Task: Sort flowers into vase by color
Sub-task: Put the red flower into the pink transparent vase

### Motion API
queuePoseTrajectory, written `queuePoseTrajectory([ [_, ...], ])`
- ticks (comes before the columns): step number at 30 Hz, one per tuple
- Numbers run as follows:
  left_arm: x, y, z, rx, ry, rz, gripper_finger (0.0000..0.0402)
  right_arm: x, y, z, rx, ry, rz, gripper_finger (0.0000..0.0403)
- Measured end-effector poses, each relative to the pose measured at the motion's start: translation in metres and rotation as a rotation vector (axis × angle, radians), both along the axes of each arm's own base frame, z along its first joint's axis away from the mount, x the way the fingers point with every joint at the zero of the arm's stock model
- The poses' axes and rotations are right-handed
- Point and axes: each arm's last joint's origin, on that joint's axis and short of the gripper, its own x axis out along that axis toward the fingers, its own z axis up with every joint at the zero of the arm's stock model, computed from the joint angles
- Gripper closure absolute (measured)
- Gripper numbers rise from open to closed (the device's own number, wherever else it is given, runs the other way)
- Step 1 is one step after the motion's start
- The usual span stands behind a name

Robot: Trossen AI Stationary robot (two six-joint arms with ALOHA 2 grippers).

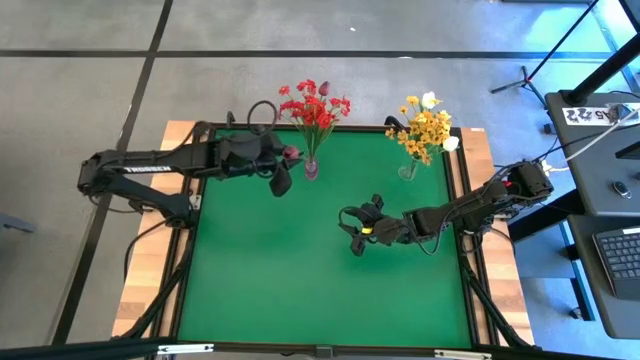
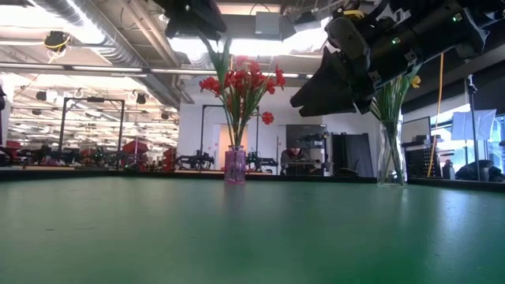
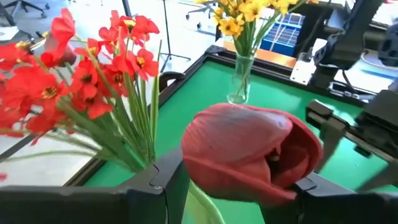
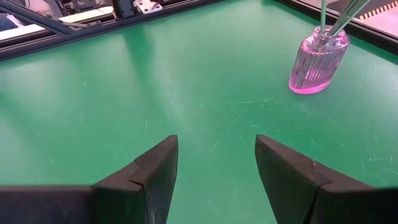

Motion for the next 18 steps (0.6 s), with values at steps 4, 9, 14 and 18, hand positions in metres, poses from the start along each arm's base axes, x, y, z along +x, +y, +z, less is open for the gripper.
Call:
queuePoseTrajectory([
  [4, 0.013, 0.008, -0.008, 0.008, 0.002, 0.015, 0.0247, 0.000, 0.000, 0.000, 0.000, -0.001, 0.000, 0.0189],
  [9, 0.023, 0.016, -0.021, 0.039, 0.073, -0.001, 0.0227, 0.000, 0.001, 0.000, 0.014, 0.001, 0.024, 0.0189],
  [14, 0.027, 0.017, -0.032, 0.027, 0.140, -0.002, 0.0204, 0.000, 0.001, 0.000, 0.018, -0.001, 0.029, 0.0189],
  [18, 0.027, 0.018, -0.033, 0.034, 0.156, -0.006, 0.0186, 0.000, 0.001, 0.000, 0.021, -0.001, 0.028, 0.0189],
])
